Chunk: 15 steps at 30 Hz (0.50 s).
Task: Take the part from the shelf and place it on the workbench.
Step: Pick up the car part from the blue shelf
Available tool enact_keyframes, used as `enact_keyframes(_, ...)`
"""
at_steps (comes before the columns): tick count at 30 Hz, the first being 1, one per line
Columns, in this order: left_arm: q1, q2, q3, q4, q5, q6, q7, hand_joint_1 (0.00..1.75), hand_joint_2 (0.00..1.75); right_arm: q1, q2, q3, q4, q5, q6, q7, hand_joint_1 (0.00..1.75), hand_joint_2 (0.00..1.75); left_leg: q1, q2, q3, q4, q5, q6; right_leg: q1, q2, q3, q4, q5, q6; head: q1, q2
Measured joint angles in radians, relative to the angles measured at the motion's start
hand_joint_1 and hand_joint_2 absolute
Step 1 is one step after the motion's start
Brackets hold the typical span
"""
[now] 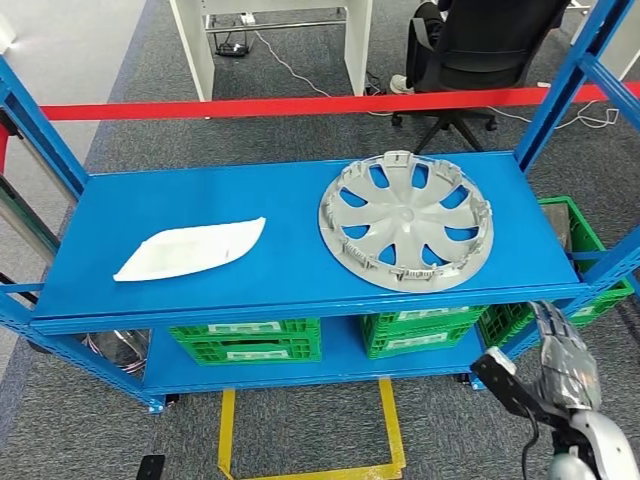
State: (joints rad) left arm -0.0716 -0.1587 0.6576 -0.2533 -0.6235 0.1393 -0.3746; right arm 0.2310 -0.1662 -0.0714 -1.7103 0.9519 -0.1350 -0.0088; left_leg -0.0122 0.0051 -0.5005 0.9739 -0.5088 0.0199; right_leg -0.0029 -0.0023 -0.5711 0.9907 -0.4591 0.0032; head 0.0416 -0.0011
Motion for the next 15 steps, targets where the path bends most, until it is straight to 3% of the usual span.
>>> enact_keyframes(6,-0.011,-0.002,-0.007,0.000,-0.025,-0.007,0.017,0.00,1.75,-0.134,-0.058,0.112,0.098,-0.014,0.066,0.056,0.00,1.75,0.000,0.000,0.000,0.000,0.000,0.000,0.000,0.000,0.000,0.000,0.000,0.000,0.000,0.000)
enact_keyframes(15,-0.022,-0.004,-0.009,0.000,-0.051,-0.013,0.034,0.00,1.75,-0.355,-0.074,0.291,0.270,-0.013,0.128,0.109,0.00,1.75,0.000,0.000,-0.001,0.000,0.002,0.001,0.000,-0.001,-0.001,0.001,0.000,0.000,0.000,0.000)
